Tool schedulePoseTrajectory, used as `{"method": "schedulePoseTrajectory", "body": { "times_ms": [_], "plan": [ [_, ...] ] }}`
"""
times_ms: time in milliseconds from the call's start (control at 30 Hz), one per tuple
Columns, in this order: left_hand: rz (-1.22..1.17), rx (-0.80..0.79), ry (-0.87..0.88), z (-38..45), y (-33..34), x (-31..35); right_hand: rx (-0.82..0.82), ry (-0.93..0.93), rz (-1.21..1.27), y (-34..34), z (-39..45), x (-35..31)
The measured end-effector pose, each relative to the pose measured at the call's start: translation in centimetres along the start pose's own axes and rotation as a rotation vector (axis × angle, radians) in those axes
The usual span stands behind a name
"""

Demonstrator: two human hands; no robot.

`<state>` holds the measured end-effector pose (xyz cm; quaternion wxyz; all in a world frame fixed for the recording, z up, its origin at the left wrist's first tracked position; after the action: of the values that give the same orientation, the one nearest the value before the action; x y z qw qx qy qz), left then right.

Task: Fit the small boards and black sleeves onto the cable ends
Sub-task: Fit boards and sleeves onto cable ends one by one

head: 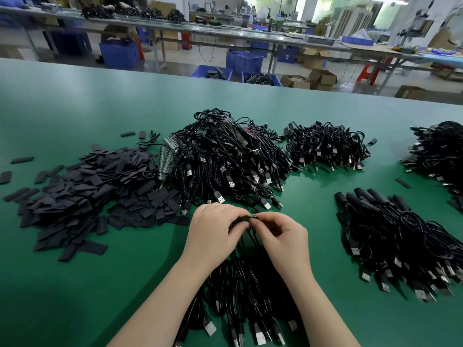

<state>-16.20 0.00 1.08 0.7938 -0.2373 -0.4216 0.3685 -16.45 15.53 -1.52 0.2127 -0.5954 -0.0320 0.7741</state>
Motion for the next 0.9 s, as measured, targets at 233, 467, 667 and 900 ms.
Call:
{"method": "schedulePoseTrajectory", "body": {
  "times_ms": [233,467,667,900],
  "plan": [
    [0.001,0.049,-0.061,-0.1,-0.1,0.2,0.046,-0.119,-0.1,-0.1,-0.4,-1.1],
    [0.027,0.059,-0.106,0.1,0.3,0.3,0.094,-0.181,-0.166,0.0,-0.3,-1.4],
    [0.042,0.079,-0.111,0.1,0.5,0.1,0.242,-0.126,-0.18,-1.7,-0.2,-1.8],
    [0.132,0.012,-0.106,0.0,0.9,0.0,0.542,-0.379,0.097,-7.6,0.1,-8.1]
  ]
}}
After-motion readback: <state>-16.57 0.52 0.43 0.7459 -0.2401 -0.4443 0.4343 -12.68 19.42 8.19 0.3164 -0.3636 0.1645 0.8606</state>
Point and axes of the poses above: each hand's wrist, its own z-axis towards the middle knuckle, its own y-axis out of the palm, x = y × z, the point moved 8 cm from there along z, towards the middle knuckle, and after that the axes turned 6 degrees about x, right-handed, at the moved point
